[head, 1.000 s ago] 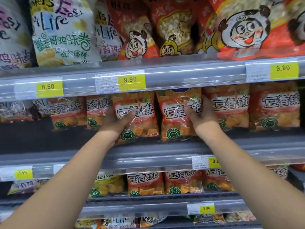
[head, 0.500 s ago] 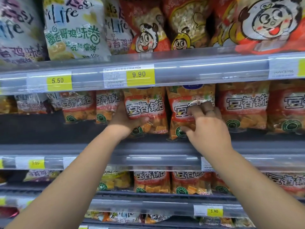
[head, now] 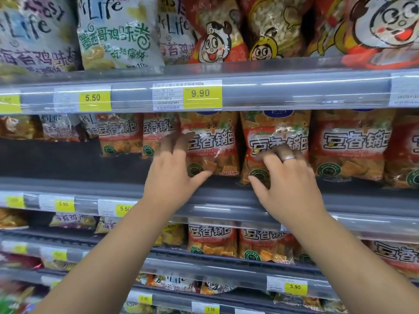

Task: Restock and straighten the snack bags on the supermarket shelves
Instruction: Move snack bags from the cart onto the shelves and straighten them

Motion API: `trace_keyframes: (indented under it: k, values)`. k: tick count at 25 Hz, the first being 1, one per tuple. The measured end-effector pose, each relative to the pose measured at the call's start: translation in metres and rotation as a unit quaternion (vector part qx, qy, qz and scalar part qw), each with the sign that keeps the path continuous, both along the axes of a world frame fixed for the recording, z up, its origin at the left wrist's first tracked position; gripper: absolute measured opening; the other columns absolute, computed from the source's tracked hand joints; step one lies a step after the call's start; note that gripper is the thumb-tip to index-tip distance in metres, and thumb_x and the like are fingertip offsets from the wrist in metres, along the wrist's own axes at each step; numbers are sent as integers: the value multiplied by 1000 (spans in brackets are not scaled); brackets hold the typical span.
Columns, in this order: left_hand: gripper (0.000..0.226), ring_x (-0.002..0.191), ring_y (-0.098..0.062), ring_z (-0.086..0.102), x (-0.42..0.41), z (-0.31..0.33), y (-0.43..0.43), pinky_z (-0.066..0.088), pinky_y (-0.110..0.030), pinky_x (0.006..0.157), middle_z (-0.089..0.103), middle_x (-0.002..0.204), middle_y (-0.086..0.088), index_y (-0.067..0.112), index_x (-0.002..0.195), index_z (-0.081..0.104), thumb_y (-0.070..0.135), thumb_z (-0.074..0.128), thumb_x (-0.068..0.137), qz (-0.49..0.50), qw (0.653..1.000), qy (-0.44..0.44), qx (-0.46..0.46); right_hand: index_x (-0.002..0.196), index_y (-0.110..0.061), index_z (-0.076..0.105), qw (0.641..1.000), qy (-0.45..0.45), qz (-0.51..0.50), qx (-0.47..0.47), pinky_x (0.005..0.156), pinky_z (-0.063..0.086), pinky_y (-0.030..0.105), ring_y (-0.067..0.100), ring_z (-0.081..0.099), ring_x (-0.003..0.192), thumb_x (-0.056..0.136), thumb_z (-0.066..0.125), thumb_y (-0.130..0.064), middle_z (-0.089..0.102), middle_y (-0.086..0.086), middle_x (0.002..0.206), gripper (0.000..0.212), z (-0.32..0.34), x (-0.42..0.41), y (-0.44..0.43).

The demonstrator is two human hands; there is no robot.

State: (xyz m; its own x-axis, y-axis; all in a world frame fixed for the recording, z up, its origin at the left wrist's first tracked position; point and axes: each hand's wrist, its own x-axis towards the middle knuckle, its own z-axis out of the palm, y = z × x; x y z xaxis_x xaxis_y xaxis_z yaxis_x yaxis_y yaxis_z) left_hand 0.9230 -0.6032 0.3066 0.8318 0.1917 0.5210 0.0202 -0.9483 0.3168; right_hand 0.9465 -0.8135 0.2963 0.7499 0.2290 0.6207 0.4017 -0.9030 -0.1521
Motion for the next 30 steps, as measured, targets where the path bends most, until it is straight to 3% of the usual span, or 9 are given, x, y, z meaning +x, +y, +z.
trace_keyframes:
  k: [2, 4, 6, 9, 13, 16, 21, 27, 30]
  values:
    - [79, 119, -35, 45, -21, -5, 7, 40, -41, 100, 47, 125, -12, 14, 139, 43, 54, 72, 77, -7, 998, 17, 67, 108, -17, 65, 999, -19, 42, -8, 70, 50, 46, 37, 56, 88, 74, 78, -33, 61, 11, 101, 39, -3, -11, 2]
    - [81, 128, -30, 45, -46, -10, 14, 36, -39, 108, 51, 133, -10, 15, 141, 44, 55, 69, 76, -14, 996, 20, 90, 113, -20, 66, 996, -9, 86, -34, 74, 50, 46, 33, 56, 93, 73, 77, -35, 60, 7, 107, 44, -11, -21, 6]
    - [85, 136, -24, 39, -72, -15, 20, 29, -36, 113, 47, 144, -5, 18, 146, 40, 59, 63, 75, -3, 995, 30, 90, 119, -21, 63, 990, 10, 131, -46, 85, 49, 49, 32, 55, 106, 75, 76, -37, 57, 6, 120, 49, -18, -30, 14]
    - [84, 135, -25, 42, -120, -36, 29, 35, -42, 113, 48, 144, -6, 16, 145, 41, 60, 61, 76, 43, 992, 48, 104, 126, -22, 59, 975, 48, 199, -82, 96, 44, 53, 34, 50, 121, 75, 75, -44, 53, 9, 134, 57, -34, -46, 36]
    - [85, 134, -30, 43, -185, -77, 41, 36, -47, 112, 49, 141, -8, 18, 143, 39, 55, 71, 74, 106, 988, 69, 91, 129, -22, 56, 944, 66, 301, -120, 101, 39, 54, 35, 48, 125, 74, 73, -47, 51, 10, 137, 63, -60, -77, 71]
    - [86, 134, -32, 45, -238, -104, 47, 38, -51, 110, 50, 142, -10, 16, 143, 43, 56, 66, 71, 170, 980, 83, 65, 130, -22, 56, 921, 85, 359, -121, 104, 36, 56, 37, 47, 127, 75, 72, -47, 51, 12, 138, 63, -75, -111, 107]
    - [85, 131, -32, 48, -359, -124, 69, 41, -50, 107, 48, 144, -7, 23, 144, 37, 60, 62, 71, 287, 953, 93, 26, 128, -21, 56, 885, 80, 448, -102, 100, 39, 53, 36, 51, 120, 71, 59, -50, 56, 11, 130, 64, -88, -206, 171]
    - [86, 129, -35, 49, -545, -131, 83, 43, -54, 104, 49, 141, -8, 24, 142, 32, 54, 67, 70, 406, 907, 113, 6, 135, -22, 51, 818, 92, 555, -119, 102, 39, 52, 32, 48, 127, 73, 72, -48, 53, 8, 136, 71, -101, -361, 238]
    - [83, 128, -36, 50, -628, -135, 80, 44, -53, 104, 52, 139, -10, 21, 140, 33, 58, 60, 71, 459, 881, 119, 3, 132, -21, 54, 789, 96, 596, -117, 100, 41, 53, 34, 51, 123, 70, 66, -49, 55, 9, 131, 69, -109, -435, 262]
